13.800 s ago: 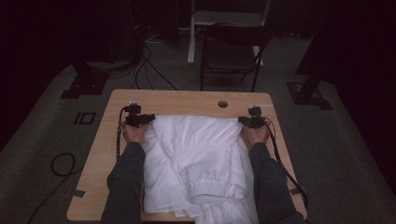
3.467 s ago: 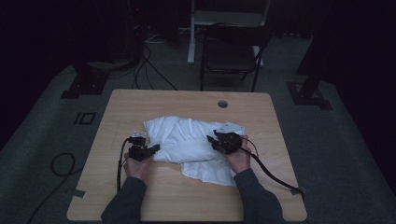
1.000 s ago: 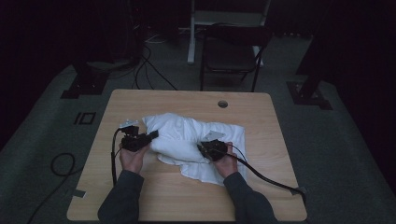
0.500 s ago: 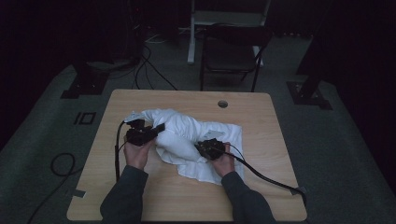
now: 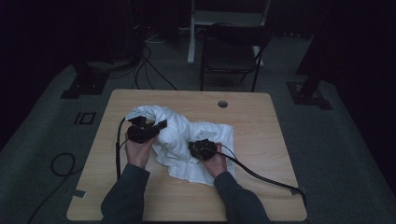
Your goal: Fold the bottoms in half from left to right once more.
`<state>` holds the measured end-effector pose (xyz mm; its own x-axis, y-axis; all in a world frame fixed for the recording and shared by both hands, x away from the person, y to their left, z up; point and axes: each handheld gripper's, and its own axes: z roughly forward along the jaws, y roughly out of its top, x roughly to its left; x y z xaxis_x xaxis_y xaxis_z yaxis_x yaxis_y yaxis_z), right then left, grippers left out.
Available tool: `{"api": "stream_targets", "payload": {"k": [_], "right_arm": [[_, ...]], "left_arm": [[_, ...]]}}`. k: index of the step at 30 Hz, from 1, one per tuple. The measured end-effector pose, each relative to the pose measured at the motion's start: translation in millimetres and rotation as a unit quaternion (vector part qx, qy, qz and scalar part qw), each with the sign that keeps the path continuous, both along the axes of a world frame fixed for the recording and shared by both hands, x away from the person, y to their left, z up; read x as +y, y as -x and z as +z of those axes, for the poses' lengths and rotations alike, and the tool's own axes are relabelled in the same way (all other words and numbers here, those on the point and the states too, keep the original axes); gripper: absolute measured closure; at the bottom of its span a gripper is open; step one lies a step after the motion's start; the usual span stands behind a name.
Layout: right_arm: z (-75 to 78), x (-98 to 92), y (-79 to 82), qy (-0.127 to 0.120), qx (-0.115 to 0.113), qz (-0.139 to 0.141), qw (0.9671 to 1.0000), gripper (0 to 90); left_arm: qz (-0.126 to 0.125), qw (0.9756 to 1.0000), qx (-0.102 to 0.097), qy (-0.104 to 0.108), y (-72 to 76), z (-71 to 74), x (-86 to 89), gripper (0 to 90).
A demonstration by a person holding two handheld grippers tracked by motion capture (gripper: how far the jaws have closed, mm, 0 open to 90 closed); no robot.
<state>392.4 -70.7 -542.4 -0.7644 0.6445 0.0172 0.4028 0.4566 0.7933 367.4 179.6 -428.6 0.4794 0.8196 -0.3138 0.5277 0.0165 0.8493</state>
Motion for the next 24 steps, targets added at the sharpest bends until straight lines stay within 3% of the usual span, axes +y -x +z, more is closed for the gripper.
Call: {"api": "stream_targets", "payload": {"k": [3, 6, 8, 11, 13, 16, 24], "right_arm": [[8.9, -4.5, 4.8, 0.018, -0.016, 0.007, 0.9997, 55.6], [19.2, -9.8, 12.2, 0.037, -0.038, 0.004, 0.9986, 48.8], [26.8, -14.6, 19.6, 0.042, -0.061, 0.001, 0.9973, 51.5], [32.5, -25.0, 28.3, 0.047, -0.080, -0.011, 0.9957, 64.6], [26.7, -28.9, 28.0, 0.064, -0.072, -0.015, 0.9953, 69.1], [12.9, -31.4, 25.2, 0.065, -0.052, -0.022, 0.9963, 70.5], [0.4, -26.5, 22.8, 0.062, -0.065, 0.000, 0.9959, 70.2]], "left_arm": [[0.005, 1.0000, -0.001, 0.000, 0.1, 0.4, 3.2, 78.6], [0.010, 1.0000, 0.000, 0.000, -0.1, 0.1, 7.2, 78.6], [0.011, 0.9999, 0.002, -0.001, 0.1, -0.3, 8.7, 78.6], [0.012, 0.9999, 0.002, -0.002, 0.3, 0.2, 9.3, 78.6], [0.010, 0.9999, 0.001, -0.002, 0.4, 1.3, 7.7, 78.6], [0.003, 1.0000, -0.003, -0.005, 0.6, 4.4, 2.7, 78.6], [-0.021, 0.9995, -0.014, -0.018, -2.4, 12.8, -18.8, 78.6]]}}
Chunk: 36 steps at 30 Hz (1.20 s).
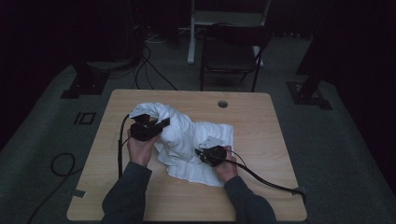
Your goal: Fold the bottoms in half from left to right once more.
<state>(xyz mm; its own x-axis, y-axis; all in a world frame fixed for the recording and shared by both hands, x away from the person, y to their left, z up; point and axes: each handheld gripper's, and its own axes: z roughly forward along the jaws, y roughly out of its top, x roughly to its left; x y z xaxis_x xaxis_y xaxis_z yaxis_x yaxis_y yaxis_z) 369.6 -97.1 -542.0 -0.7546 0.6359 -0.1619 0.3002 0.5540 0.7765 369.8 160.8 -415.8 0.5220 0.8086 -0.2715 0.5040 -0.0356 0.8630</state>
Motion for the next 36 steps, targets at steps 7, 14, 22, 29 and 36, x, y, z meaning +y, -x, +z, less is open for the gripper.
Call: {"api": "stream_targets", "payload": {"k": [7, 14, 22, 29, 36], "right_arm": [[-0.7, 5.0, -2.6, -0.026, 0.021, 0.043, 0.9985, 59.7], [19.7, -38.8, 16.5, -0.028, -0.013, 0.000, 0.9995, 54.6], [17.6, -97.5, -2.4, -0.045, 0.034, -0.121, 0.9911, 54.8], [28.4, -120.9, -12.2, -0.076, 0.027, -0.157, 0.9843, 51.5], [70.8, -131.9, -13.6, -0.147, -0.005, -0.139, 0.9792, 42.6]], "left_arm": [[-0.026, 0.9989, -0.012, -0.037, -3.1, 3.1, -28.4, 78.5], [-0.046, 0.9958, -0.011, -0.078, -2.7, 0.4, -49.5, 78.4], [-0.095, 0.9903, -0.004, -0.102, -1.8, -15.5, -89.7, 78.1], [-0.140, 0.9777, 0.001, -0.156, 0.6, -46.4, -135.7, 77.4], [-0.152, 0.9693, -0.005, -0.193, 4.5, -76.6, -168.4, 76.5]]}}
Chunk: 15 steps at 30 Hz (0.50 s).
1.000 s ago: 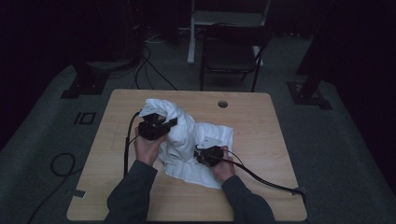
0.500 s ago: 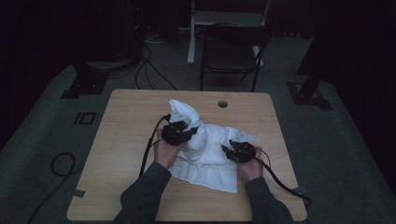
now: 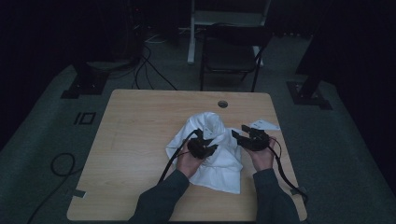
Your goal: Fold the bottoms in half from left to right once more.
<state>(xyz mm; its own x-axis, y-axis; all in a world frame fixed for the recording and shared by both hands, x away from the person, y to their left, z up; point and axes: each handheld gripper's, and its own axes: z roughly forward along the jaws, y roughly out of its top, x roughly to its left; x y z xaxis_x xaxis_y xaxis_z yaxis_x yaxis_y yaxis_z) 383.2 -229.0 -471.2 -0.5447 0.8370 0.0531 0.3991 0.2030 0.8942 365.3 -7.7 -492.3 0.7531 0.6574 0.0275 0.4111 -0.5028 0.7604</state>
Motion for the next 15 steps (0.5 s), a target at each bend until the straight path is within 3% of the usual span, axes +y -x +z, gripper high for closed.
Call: {"api": "stream_targets", "payload": {"k": [5, 6, 9, 12, 15], "right_arm": [[14.9, 6.3, 5.1, -0.030, -0.016, 0.033, 0.9989, 38.2], [20.3, 10.9, 8.0, -0.044, -0.025, 0.054, 0.9972, 35.8], [24.6, 16.5, 10.0, -0.053, -0.029, 0.069, 0.9958, 34.1], [26.9, 23.7, 6.8, -0.047, -0.028, 0.074, 0.9958, 34.0], [19.1, 32.4, -5.6, -0.019, 0.009, 0.061, 0.9979, 42.1]], "left_arm": [[-0.006, 0.9999, -0.006, -0.009, 1.7, -7.7, -8.1, 76.2], [-0.004, 0.9999, -0.006, -0.008, 1.1, -8.5, -8.0, 76.2], [-0.004, 1.0000, -0.006, -0.006, 0.9, -10.3, -7.5, 76.2], [-0.005, 0.9999, -0.011, -0.012, 3.4, -12.3, -9.7, 76.0], [-0.002, 0.9999, -0.011, -0.006, 4.7, -12.5, -9.6, 74.6]]}}
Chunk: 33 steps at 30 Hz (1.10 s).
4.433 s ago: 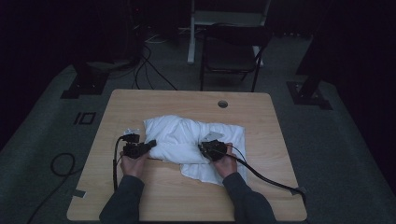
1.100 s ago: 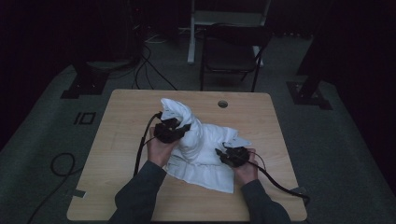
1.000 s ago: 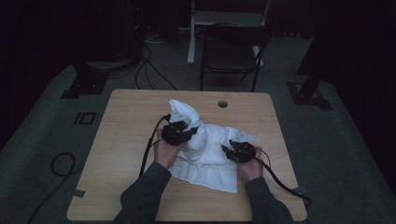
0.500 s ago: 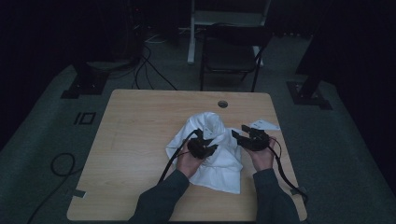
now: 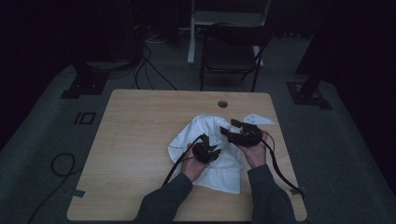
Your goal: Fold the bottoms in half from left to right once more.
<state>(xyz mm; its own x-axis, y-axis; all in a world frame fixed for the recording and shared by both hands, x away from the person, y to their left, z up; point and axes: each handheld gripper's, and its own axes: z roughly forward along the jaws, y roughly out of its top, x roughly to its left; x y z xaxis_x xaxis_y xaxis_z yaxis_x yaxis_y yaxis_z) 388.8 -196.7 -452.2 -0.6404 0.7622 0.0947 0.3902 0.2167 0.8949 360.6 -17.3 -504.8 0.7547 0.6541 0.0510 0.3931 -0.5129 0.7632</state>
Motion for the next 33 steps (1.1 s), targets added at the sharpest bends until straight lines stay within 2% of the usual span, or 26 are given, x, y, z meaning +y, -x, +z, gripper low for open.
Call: {"api": "stream_targets", "payload": {"k": [3, 4, 8, 10, 13, 14, 15, 16, 17, 18, 20, 21, 23, 25, 26, 27, 28, 30, 31, 33], "right_arm": [[-20.1, 3.6, -12.6, 0.017, 0.052, 0.000, 0.9985, 54.1], [-26.8, 3.9, -14.4, 0.014, 0.063, 0.001, 0.9979, 59.2], [-38.9, -1.0, -14.9, 0.011, 0.075, -0.003, 0.9971, 69.4], [-39.5, -2.9, -14.5, 0.015, 0.075, -0.004, 0.9971, 70.5], [-40.6, -5.2, -14.1, 0.018, 0.074, -0.006, 0.9971, 70.5], [-41.8, -5.6, -14.3, 0.024, 0.073, -0.009, 0.9970, 70.4], [-43.3, -6.4, -14.7, 0.025, 0.075, -0.012, 0.9968, 70.3], [-45.4, -7.7, -15.1, 0.027, 0.077, -0.015, 0.9965, 70.3], [-47.7, -9.4, -15.6, 0.030, 0.080, -0.018, 0.9962, 70.3], [-50.2, -11.2, -15.8, 0.030, 0.084, -0.021, 0.9958, 70.3], [-54.9, -15.2, -15.5, 0.030, 0.091, -0.025, 0.9951, 69.0], [-56.8, -17.2, -15.1, 0.030, 0.094, -0.026, 0.9947, 67.8], [-59.4, -21.0, -13.8, 0.033, 0.100, -0.029, 0.9940, 66.1], [-60.3, -23.5, -12.2, 0.039, 0.109, -0.032, 0.9928, 63.4], [-60.1, -24.9, -11.2, 0.044, 0.112, -0.035, 0.9921, 60.2], [-58.8, -26.1, -9.5, 0.047, 0.114, -0.041, 0.9915, 56.4], [-56.4, -27.1, -7.0, 0.050, 0.113, -0.045, 0.9913, 52.6], [-48.7, -29.0, 1.3, 0.054, 0.103, -0.063, 0.9912, 43.6], [-42.9, -30.0, 6.9, 0.058, 0.094, -0.073, 0.9912, 40.5], [-29.3, -33.0, 20.5, 0.049, 0.075, -0.085, 0.9924, 36.9]], "left_arm": [[0.003, 0.9997, 0.012, 0.020, -0.2, 0.8, 4.6, 71.0], [0.001, 0.9996, 0.015, 0.024, 0.4, 1.1, 6.0, 69.4], [-0.012, 0.9987, 0.021, 0.045, 10.4, 9.9, 10.6, 58.7], [-0.022, 0.9978, 0.016, 0.061, 16.4, 20.5, 16.1, 54.8], [-0.028, 0.9949, 0.005, 0.097, 21.5, 38.8, 31.4, 53.6], [-0.028, 0.9949, 0.005, 0.097, 21.5, 38.8, 31.4, 53.6], [-0.022, 0.9933, -0.012, 0.113, 21.3, 51.8, 46.9, 53.3], [-0.010, 0.9925, -0.024, 0.120, 19.3, 58.2, 55.8, 53.4], [-0.010, 0.9925, -0.024, 0.120, 19.3, 58.2, 55.8, 53.2], [0.025, 0.9899, -0.038, 0.134, 9.8, 68.9, 75.5, 53.3], [0.069, 0.9866, -0.028, 0.145, -5.8, 73.6, 92.4, 53.9], [0.084, 0.9861, -0.009, 0.142, -15.1, 72.4, 98.2, 54.0], [0.096, 0.9859, 0.027, 0.135, -31.2, 63.3, 103.6, 54.4], [0.077, 0.9881, 0.063, 0.117, -39.0, 48.8, 98.9, 55.8], [0.077, 0.9881, 0.063, 0.117, -39.0, 48.8, 98.9, 55.7], [0.060, 0.9908, 0.072, 0.098, -35.7, 36.1, 88.4, 55.7], [0.050, 0.9912, 0.073, 0.098, -32.3, 31.8, 83.4, 55.7], [0.048, 0.9931, 0.061, 0.088, -25.1, 27.9, 74.6, 55.5], [0.048, 0.9931, 0.061, 0.088, -25.1, 27.9, 74.6, 55.3], [0.054, 0.9940, 0.048, 0.082, -19.4, 28.3, 69.0, 55.2]]}}
